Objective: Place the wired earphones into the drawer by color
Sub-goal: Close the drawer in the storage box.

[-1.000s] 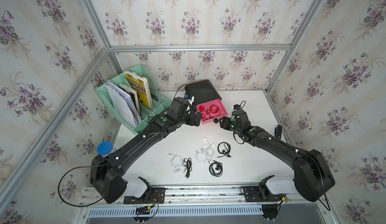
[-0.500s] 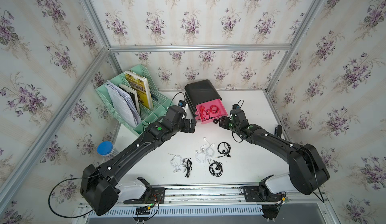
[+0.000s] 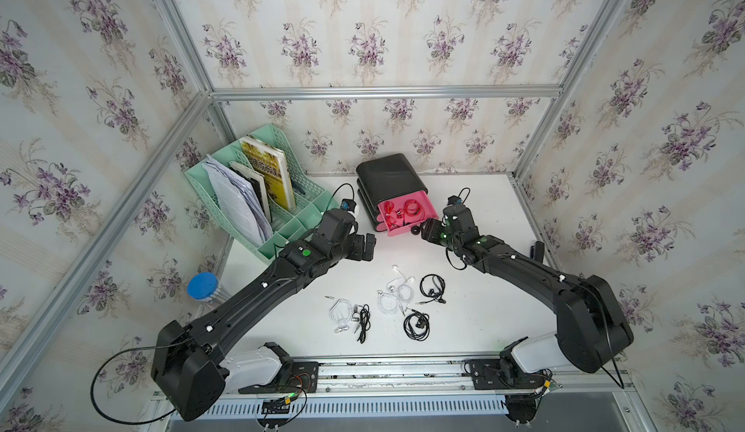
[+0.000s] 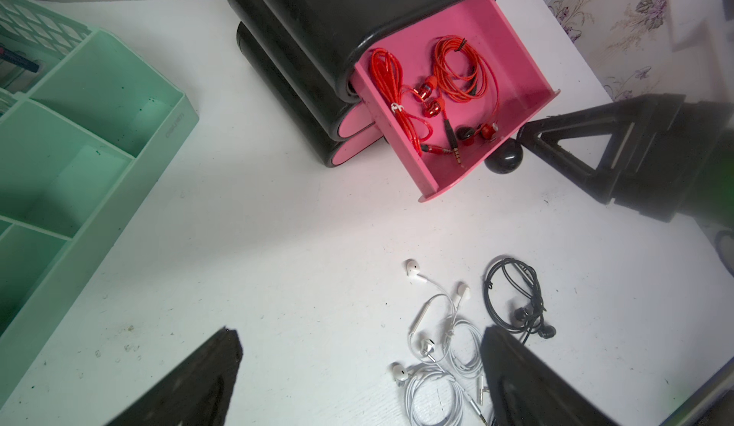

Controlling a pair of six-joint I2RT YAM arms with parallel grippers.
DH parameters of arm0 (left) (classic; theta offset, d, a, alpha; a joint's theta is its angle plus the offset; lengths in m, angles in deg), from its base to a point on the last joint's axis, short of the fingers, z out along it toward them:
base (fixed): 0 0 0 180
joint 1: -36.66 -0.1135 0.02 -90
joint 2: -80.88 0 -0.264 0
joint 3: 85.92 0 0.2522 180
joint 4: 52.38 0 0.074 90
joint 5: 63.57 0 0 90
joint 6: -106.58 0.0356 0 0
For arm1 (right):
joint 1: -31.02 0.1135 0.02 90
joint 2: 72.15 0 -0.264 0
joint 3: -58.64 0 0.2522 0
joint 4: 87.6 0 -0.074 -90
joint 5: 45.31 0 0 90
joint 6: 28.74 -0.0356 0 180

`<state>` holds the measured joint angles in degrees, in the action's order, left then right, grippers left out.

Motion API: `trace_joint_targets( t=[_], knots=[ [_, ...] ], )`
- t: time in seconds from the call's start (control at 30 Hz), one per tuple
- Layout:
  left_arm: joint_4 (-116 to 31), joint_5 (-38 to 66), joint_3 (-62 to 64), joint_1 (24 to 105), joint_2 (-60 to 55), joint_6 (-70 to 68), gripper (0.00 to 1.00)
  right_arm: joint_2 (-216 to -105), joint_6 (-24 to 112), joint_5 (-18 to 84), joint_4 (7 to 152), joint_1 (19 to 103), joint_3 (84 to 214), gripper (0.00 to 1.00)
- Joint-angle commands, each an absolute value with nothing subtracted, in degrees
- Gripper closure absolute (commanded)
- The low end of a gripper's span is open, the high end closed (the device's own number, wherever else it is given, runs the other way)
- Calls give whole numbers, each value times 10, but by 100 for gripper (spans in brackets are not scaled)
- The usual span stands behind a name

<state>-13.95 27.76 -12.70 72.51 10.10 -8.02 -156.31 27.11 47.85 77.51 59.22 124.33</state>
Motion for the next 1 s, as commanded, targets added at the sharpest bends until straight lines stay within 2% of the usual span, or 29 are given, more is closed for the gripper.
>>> trace_joint_targets(
  t=[0.0, 0.97],
  knots=[
    [-140, 290, -131, 724, 110, -87, 1, -1569, 273, 477, 798, 592, 1253, 34],
    [-128, 309, -136, 724, 125, -90, 1, -1700, 274, 459, 817, 586, 1385, 34]
  ],
)
